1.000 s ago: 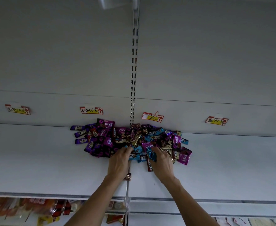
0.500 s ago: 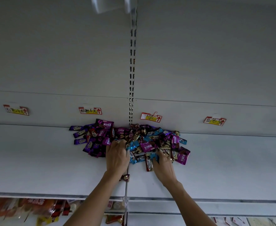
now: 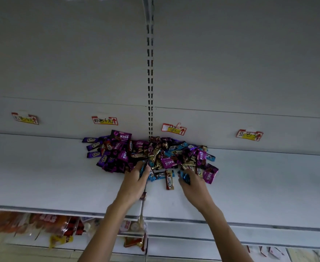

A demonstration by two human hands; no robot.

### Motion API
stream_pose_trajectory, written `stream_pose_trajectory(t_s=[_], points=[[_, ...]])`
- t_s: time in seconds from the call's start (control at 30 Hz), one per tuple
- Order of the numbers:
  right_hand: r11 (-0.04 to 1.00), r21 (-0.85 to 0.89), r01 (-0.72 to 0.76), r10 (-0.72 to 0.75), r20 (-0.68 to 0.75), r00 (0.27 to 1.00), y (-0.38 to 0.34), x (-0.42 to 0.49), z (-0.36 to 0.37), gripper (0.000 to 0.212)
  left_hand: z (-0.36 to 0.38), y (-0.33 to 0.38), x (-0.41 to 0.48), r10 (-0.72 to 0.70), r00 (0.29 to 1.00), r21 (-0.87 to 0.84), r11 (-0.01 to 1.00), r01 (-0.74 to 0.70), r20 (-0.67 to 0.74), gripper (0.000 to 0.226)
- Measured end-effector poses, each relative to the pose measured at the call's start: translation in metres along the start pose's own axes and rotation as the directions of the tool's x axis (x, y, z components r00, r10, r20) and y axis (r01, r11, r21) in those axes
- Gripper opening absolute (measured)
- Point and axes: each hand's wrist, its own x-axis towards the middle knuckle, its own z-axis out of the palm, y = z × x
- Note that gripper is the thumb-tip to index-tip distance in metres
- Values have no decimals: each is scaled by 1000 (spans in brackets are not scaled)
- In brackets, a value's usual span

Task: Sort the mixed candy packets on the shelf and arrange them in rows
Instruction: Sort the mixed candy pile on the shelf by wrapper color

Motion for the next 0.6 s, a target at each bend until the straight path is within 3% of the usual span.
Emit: stream_pose_trajectory(t_s=[0.17,0.3,0.6], points=[[997,67,-32,38,-88,995,2,-54,-19,19,19,13,-54,22,998,-135,990,-31,-67,10],[996,19,-91,92,-187,978,22,-103,-24,19,36,8,-84,43,999,-45,998,-43,-18,12],[938,132,-322,348,-325,880,63,-190,-45,19,68,22,-123,98,978,91,989,-117,183,18]])
